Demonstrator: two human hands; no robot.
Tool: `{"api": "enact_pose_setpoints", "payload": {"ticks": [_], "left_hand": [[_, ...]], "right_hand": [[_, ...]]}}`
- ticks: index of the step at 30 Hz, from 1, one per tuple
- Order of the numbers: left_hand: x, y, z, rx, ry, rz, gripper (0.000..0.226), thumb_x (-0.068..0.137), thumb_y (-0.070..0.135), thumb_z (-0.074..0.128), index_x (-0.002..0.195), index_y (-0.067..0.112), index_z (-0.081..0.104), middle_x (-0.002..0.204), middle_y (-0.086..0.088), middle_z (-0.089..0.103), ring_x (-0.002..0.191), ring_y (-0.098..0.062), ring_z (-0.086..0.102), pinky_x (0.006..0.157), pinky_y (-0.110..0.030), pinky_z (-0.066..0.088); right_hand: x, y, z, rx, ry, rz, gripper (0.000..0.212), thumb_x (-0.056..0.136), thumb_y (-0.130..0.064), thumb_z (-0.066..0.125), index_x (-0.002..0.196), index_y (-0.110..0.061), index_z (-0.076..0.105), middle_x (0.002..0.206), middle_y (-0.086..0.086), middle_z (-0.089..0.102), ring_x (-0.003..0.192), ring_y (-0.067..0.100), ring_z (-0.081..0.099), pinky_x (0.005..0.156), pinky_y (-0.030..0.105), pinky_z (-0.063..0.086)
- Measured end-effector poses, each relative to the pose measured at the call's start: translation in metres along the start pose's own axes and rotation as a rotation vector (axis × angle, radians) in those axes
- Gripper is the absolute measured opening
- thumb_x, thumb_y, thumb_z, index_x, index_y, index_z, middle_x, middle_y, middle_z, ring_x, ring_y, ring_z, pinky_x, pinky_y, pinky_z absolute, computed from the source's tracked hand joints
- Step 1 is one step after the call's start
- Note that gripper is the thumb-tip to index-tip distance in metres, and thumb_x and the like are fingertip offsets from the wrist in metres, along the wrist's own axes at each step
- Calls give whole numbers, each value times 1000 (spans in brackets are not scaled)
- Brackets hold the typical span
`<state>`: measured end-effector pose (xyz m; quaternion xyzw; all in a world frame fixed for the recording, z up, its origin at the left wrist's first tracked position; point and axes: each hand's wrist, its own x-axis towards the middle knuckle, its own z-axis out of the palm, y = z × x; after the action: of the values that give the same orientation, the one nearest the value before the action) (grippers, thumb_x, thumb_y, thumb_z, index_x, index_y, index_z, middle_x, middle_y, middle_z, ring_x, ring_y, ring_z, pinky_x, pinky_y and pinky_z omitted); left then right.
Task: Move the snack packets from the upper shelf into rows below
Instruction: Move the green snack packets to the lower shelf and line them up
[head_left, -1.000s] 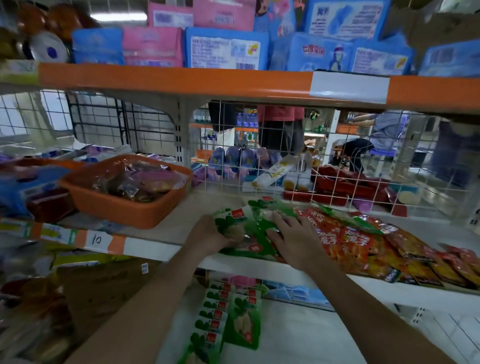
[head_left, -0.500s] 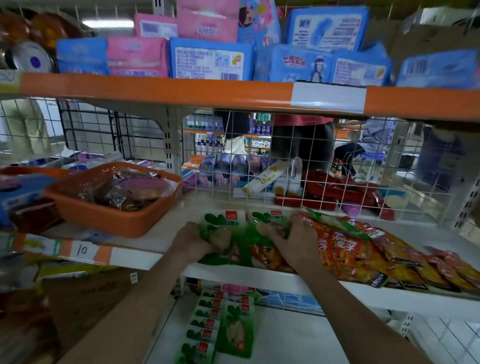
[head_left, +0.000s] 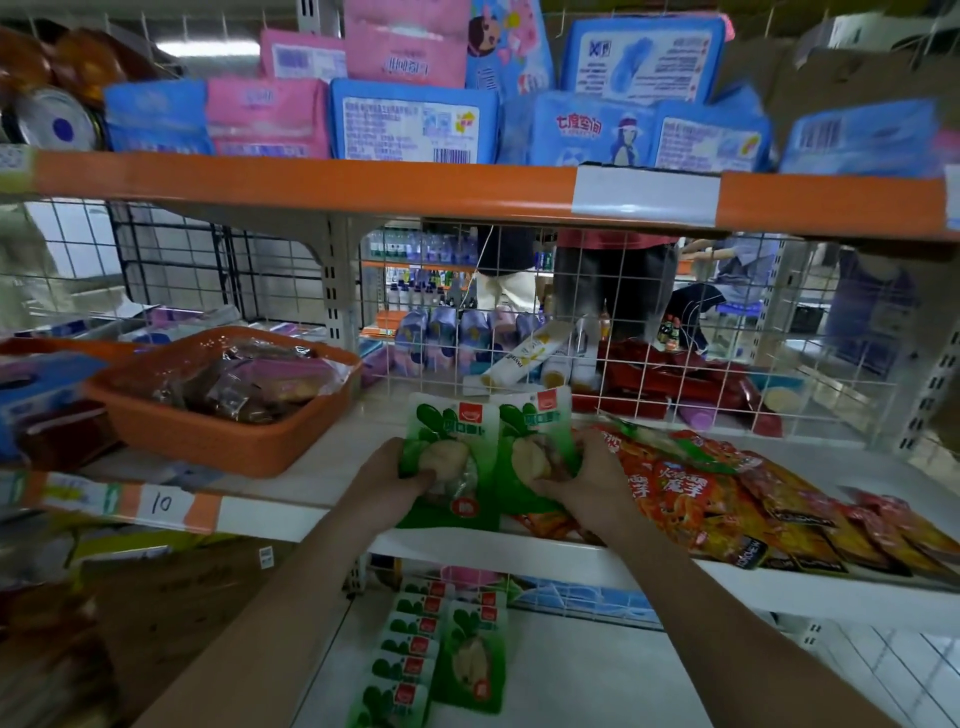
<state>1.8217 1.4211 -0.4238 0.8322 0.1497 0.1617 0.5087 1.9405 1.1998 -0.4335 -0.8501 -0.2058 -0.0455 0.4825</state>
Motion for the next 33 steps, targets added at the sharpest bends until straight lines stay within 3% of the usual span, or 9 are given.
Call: {"api": "enact_pose_setpoints", "payload": {"ticks": [2, 5, 9, 11, 13, 17, 24, 28, 33], "left_hand": [[-2, 1, -2, -64, -6, 7, 29, 89, 14, 70, 115, 20, 58, 104, 5, 65, 96, -13, 60, 71, -22, 45], [-4, -1, -4, -118, 8, 44, 30, 88, 9, 71, 113, 23, 62, 103, 7, 69, 99, -15, 65, 76, -23, 50], [-10, 2, -12, -254, 21, 48, 27, 88, 5, 72, 108, 22, 68, 98, 6, 73, 90, -9, 69, 67, -16, 53], [-12, 3, -15, -334, 31, 31, 28, 86, 4, 73, 111, 18, 70, 101, 1, 75, 89, -13, 72, 69, -19, 56], [-14, 2, -17, -396, 43, 14, 30, 85, 4, 74, 112, 15, 71, 102, -3, 76, 90, -17, 73, 72, -24, 58], [-25, 12, -13, -538, 17, 26, 25, 86, -4, 68, 103, 14, 73, 93, -3, 78, 81, -17, 75, 63, -23, 58], [-44, 33, 0, -577, -58, 66, 24, 86, -7, 67, 101, 11, 72, 96, -8, 77, 84, -19, 75, 67, -23, 58], [-58, 36, 10, -561, -132, 57, 24, 88, -4, 67, 108, 10, 70, 103, -8, 76, 95, -22, 73, 79, -28, 59], [-84, 38, 27, -587, -167, 44, 35, 85, -10, 66, 114, 10, 68, 104, -3, 76, 97, -20, 72, 87, -33, 58]], "right_hand": [[0, -2, -1, 94, -19, 43, 68, 60, -16, 94, 113, -12, 53, 104, -1, 65, 99, 16, 59, 85, 34, 52], [-4, -3, -4, 140, -16, 19, 54, 63, -12, 92, 108, -14, 62, 101, 1, 68, 98, 21, 63, 79, 32, 53], [-7, -10, -15, 175, 69, -62, 44, 70, -9, 88, 102, -11, 59, 96, 3, 64, 89, 19, 58, 66, 25, 48], [-6, -15, -23, 192, 50, -99, 43, 71, -8, 86, 106, -13, 61, 100, 1, 66, 89, 16, 60, 71, 26, 51], [-6, -16, -31, 225, -1, -98, 46, 72, -6, 85, 112, -14, 66, 106, 1, 71, 98, 19, 65, 84, 37, 56], [-14, -17, -49, 262, -93, -75, 40, 72, -4, 84, 108, -14, 72, 103, 1, 75, 99, 21, 69, 92, 47, 55], [-50, -15, -84, 406, -157, -50, 44, 69, -1, 85, 107, -17, 73, 104, 3, 76, 101, 26, 71, 93, 47, 56], [-74, -7, -103, 456, -154, -64, 46, 70, 2, 83, 111, -18, 73, 110, 6, 75, 105, 27, 70, 93, 45, 56], [-109, 4, -121, 408, -146, -99, 40, 73, 6, 78, 109, -13, 73, 105, 4, 76, 101, 21, 71, 87, 33, 58]]}}
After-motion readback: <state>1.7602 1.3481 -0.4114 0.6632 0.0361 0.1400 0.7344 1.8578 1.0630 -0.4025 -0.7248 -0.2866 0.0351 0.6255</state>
